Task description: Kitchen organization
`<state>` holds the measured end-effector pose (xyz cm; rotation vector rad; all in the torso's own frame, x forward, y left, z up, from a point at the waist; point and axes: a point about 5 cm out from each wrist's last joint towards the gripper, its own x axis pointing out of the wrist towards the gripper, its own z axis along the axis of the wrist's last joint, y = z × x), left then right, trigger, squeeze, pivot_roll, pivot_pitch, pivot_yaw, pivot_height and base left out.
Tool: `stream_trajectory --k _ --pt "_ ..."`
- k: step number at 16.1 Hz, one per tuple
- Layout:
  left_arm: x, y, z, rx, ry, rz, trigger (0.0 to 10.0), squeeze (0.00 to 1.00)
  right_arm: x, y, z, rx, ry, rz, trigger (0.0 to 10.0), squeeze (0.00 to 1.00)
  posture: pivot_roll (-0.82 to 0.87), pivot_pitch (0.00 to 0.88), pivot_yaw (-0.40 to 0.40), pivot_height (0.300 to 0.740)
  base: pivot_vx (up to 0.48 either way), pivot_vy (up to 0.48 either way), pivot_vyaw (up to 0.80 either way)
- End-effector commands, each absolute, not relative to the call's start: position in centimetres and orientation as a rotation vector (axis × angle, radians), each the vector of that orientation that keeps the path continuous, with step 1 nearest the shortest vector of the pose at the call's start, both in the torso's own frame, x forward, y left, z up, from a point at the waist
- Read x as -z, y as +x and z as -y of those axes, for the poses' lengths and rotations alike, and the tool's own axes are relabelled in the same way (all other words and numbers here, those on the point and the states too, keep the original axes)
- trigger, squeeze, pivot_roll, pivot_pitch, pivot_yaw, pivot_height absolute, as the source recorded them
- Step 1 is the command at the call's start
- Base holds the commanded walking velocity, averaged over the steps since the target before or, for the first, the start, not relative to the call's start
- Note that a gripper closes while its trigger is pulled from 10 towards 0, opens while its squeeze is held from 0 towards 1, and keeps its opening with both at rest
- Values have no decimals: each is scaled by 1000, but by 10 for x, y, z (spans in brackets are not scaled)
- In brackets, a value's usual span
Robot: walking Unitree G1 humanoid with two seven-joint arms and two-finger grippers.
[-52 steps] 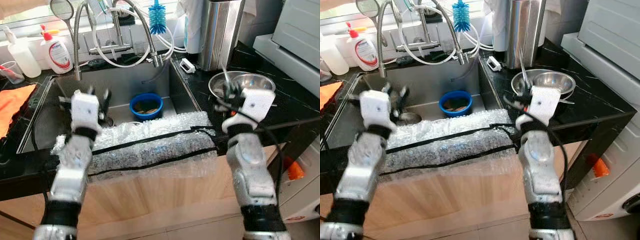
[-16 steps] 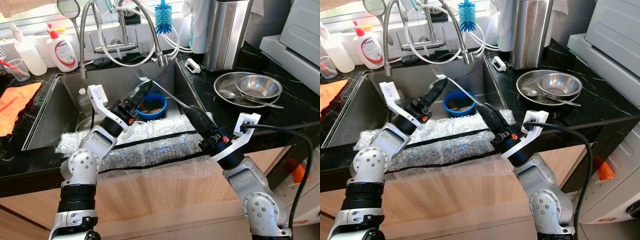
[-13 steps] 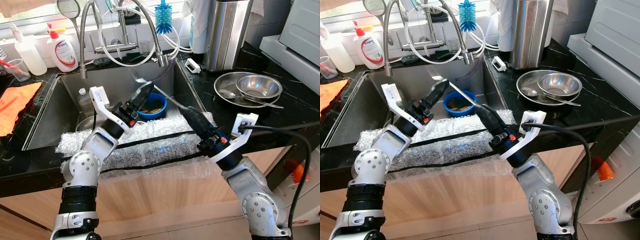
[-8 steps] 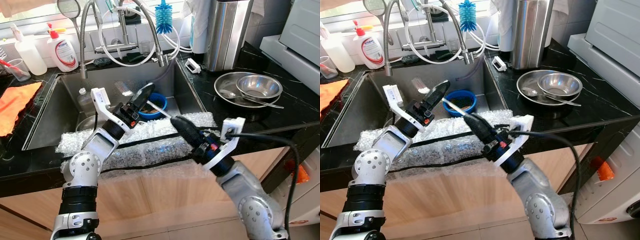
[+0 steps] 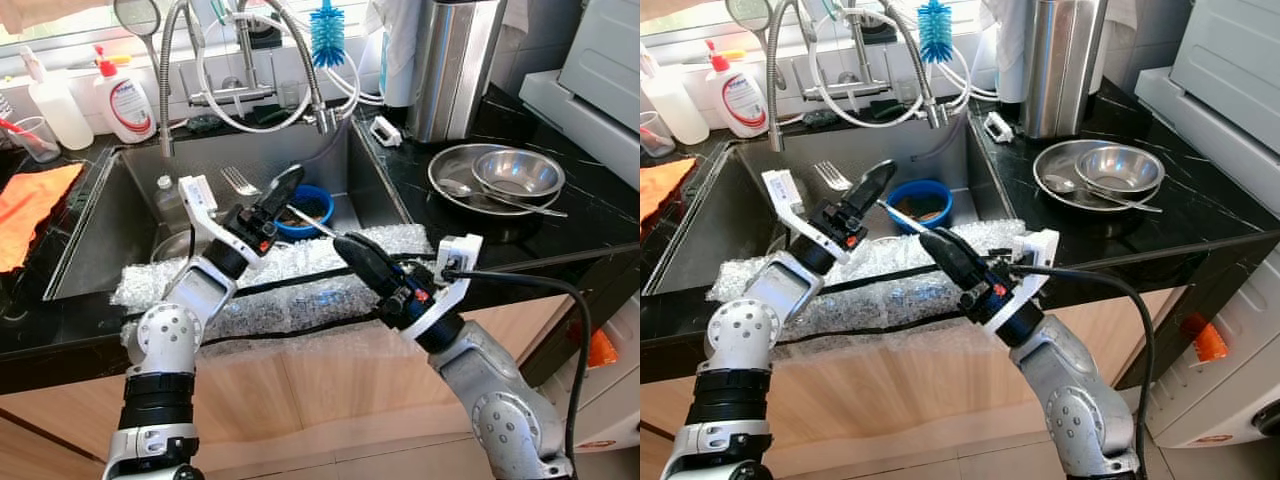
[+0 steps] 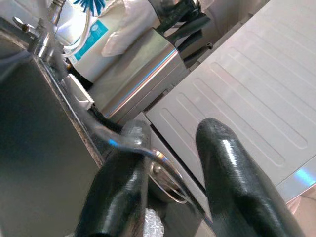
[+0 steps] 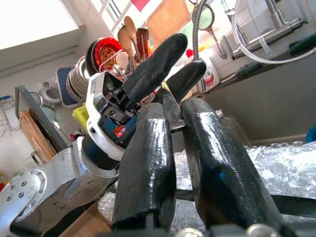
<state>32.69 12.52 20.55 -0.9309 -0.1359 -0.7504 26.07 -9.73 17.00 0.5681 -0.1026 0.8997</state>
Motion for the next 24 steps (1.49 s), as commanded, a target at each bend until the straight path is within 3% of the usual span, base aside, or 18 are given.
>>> stream_trajectory --k 1,18,19,23,24 --pt "-210 326 -130 742 -935 152 0 0 -174 263 97 -894 549 117 10000 0 -160 0 87 740 0 0 0" --pt "-207 325 -142 713 -1133 138 0 0 -175 267 99 -853 493 143 10000 0 -160 0 84 740 0 0 0" --pt "-206 326 -143 701 -1123 136 0 0 -177 267 100 -853 496 148 10000 1000 -161 0 83 740 0 0 0" --pt "-211 332 -152 628 -1159 189 0 0 -176 269 101 -839 486 145 10000 1000 -164 0 81 740 0 0 0" --pt "-213 335 -157 602 -1176 208 0 0 -175 270 102 -821 482 145 10000 176 -167 0 81 740 0 0 0"
